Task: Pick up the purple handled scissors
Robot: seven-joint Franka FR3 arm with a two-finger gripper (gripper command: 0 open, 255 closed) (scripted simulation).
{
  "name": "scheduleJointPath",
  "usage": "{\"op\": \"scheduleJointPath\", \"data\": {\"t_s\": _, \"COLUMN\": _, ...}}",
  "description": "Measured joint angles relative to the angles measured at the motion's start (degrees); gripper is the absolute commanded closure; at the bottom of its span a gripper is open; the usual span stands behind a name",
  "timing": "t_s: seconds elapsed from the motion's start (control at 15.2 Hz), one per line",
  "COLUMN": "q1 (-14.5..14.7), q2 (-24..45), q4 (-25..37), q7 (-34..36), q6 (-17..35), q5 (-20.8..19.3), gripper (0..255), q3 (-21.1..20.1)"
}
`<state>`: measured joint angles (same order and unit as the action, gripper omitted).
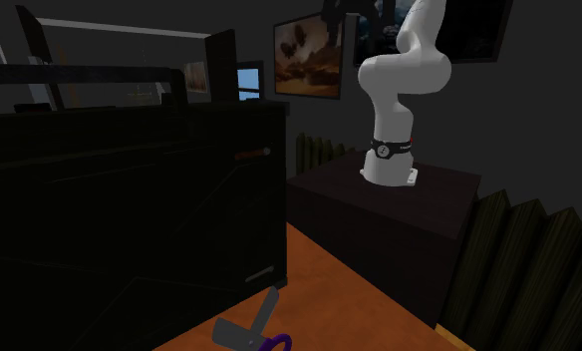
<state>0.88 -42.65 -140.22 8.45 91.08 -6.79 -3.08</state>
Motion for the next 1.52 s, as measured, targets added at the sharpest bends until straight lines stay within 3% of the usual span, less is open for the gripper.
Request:
{"op": "scheduleJointPath", "data": {"t_s": 0.13, "q1": -0.1, "q2": 0.6, "q4": -0.4, "q7": 0.1, "q6": 1.1, "q5": 0.0, "gripper": 0, "q3": 0.1}}
{"op": "scheduleJointPath", "data": {"t_s": 0.53, "q1": 0.2, "q2": 7.7, "q4": -3.9, "q7": 3.0, "q6": 12.9, "q5": 1.3, "gripper": 0, "q3": -0.6}}
{"op": "scheduleJointPath", "data": {"t_s": 1.06, "q1": 0.4, "q2": 23.1, "q4": -3.7, "q7": 7.4, "q6": 30.2, "q5": 2.3, "gripper": 0, "q3": -2.3}}
{"op": "scheduleJointPath", "data": {"t_s": 1.52, "q1": 0.3, "q2": 38.2, "q4": 1.3, "q7": 10.7, "q6": 42.3, "q5": 1.7, "gripper": 0, "q3": -3.1}}
